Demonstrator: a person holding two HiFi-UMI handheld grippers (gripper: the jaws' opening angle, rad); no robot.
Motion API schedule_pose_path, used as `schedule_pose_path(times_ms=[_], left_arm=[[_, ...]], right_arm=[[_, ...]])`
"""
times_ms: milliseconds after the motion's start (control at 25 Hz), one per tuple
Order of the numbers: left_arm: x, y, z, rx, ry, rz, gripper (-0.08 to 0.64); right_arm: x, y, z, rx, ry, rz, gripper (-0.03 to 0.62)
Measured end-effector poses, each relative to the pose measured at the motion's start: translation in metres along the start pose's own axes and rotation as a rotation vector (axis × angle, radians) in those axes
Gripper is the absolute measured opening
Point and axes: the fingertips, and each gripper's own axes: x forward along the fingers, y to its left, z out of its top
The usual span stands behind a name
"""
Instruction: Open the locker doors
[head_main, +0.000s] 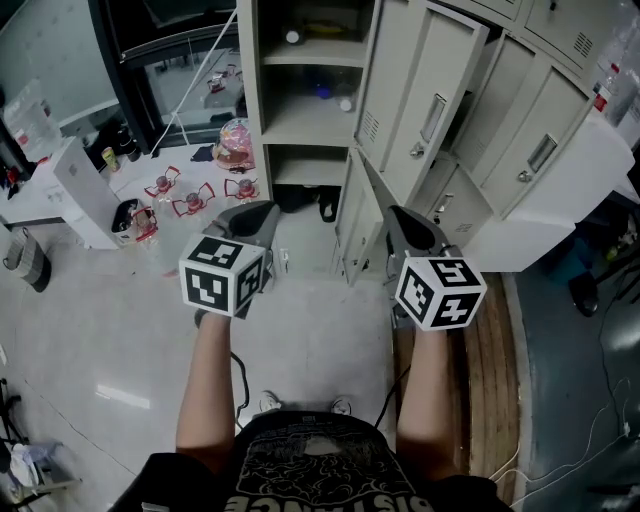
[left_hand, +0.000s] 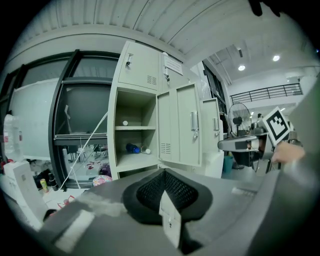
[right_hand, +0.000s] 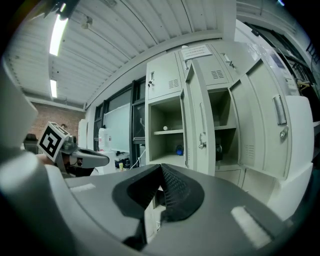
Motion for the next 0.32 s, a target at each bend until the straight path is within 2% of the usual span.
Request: schedule_pose_path(times_ms=[320], left_arm=[[-0.0026, 0.0017, 0.0090, -0.009, -0.016, -0.010, 0.003]], right_arm=[[0.0065, 0.0072, 0.0040, -0.012, -0.004, 0.018, 0.002]])
